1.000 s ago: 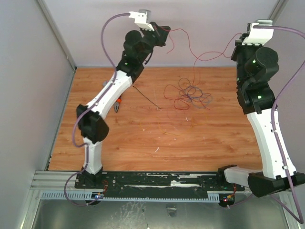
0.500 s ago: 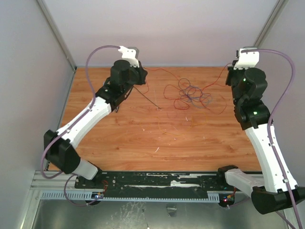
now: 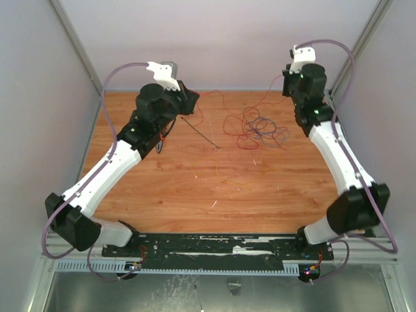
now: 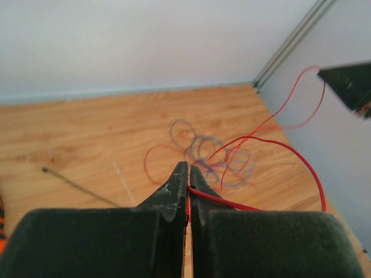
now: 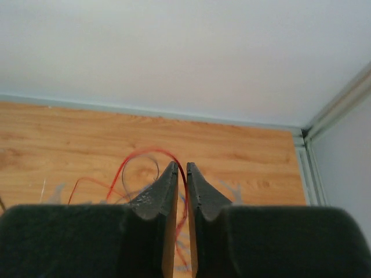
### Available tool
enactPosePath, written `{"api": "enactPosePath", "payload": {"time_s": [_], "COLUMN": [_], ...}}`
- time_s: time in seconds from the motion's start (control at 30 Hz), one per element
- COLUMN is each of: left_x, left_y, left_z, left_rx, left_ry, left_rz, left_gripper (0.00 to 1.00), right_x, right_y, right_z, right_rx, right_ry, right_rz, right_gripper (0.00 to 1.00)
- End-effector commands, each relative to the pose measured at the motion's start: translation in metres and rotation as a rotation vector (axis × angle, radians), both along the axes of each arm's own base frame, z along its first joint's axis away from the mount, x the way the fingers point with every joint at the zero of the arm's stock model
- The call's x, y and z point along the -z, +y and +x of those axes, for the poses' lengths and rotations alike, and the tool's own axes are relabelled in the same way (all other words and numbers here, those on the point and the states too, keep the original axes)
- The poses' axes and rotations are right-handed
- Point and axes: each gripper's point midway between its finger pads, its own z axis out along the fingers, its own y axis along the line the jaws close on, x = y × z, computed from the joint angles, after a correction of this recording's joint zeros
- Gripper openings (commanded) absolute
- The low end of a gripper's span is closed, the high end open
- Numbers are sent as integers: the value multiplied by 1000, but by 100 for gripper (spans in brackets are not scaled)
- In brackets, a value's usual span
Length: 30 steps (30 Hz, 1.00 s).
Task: Zip-tie the wires
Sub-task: Straighten the cable at the center of the board.
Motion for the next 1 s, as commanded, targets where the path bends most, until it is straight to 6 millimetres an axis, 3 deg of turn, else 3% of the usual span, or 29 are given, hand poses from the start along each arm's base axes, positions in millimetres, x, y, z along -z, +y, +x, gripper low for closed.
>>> {"api": "enactPosePath", "payload": {"time_s": [0.0,0.1,0.17,0.23,0.4,0.47,0.6,0.77,0.97], "left_x": [45,64,77,89,113,120,127,123,112], "left_y": [6,7,8,10,8,9,11,13,13], "left_z": [19,34,45,55,70,73,78,81,77], "left_rx": [-91,-126,-150,-175,-193,-199,-208,-214,-206], "left_ry": [92,139,171,194,237,249,261,256,239], "left_rz": [20,33,46,50,63,68,74,69,50], "left_gripper": [0,0,0,0,0,0,0,0,0], "right_x": [-18,3,18,29,55,84,122,167,229], "right_y": [23,31,33,32,45,55,90,125,161], "right_z": [44,73,87,92,77,60,17,-25,-49], "right_rx": [-68,-61,-46,-33,-128,-191,-392,-536,-605], "right_ry": [-30,111,217,294,343,385,434,500,613], "right_rz": [74,85,66,47,41,57,69,74,73], "right_gripper": [26,68,79,84,87,87,89,88,78]}}
